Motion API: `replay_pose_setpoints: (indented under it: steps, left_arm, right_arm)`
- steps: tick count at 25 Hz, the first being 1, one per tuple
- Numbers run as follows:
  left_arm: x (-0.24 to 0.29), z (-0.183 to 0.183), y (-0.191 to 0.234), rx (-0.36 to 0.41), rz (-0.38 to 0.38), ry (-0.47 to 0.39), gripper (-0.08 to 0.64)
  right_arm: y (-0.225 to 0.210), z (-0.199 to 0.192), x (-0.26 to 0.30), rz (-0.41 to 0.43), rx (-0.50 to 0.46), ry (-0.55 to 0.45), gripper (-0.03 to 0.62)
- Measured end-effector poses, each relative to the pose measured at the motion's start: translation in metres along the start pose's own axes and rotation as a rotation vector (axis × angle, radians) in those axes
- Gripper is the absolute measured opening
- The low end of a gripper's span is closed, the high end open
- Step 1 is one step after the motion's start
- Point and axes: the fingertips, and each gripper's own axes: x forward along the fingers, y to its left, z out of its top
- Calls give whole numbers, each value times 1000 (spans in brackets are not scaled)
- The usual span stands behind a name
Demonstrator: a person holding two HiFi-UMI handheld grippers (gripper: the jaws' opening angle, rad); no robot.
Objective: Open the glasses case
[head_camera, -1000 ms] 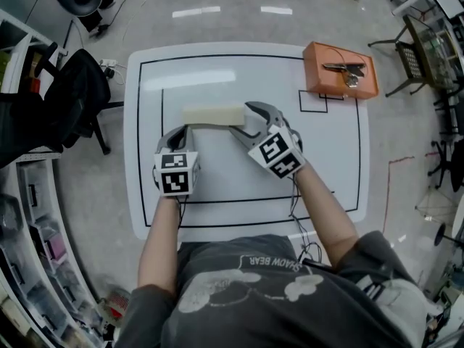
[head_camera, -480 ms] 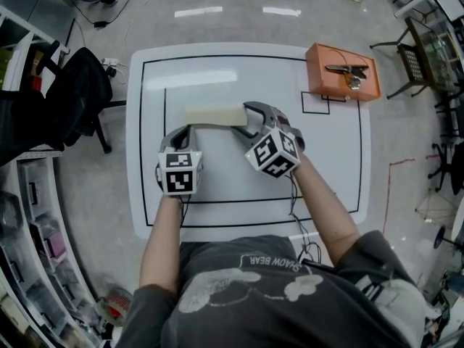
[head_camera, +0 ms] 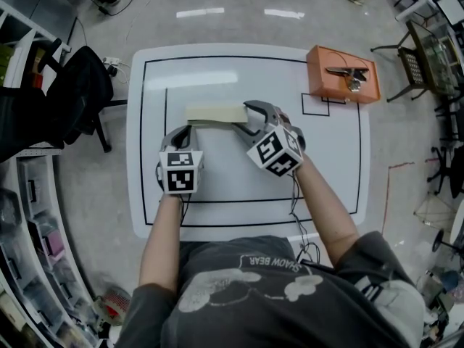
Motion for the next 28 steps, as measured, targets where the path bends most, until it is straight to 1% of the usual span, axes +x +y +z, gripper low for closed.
replay_pose_setpoints:
  steps: [3, 7, 9, 13, 18, 28]
  left_arm:
    - [1, 0, 0, 2, 0, 0, 2]
    - [0, -1, -1, 3, 2, 0, 2]
    - [0, -1, 0, 2, 1, -1, 2]
    - [0, 0, -1, 3, -1, 0, 2]
    - [-1, 0, -1, 2, -1, 0, 2]
    - [1, 0, 0, 3, -2, -1, 2]
  right_arm:
    - [-2, 5, -2, 16, 30, -29, 194]
    - [3, 8, 0, 76, 49, -34, 130]
    - [2, 12, -1, 86, 45, -38, 124]
    - [-7, 19, -2, 73, 61, -64, 95]
    - [-21, 26, 2, 43, 40, -71, 75]
    - [-50, 32, 18, -26, 44, -65, 85]
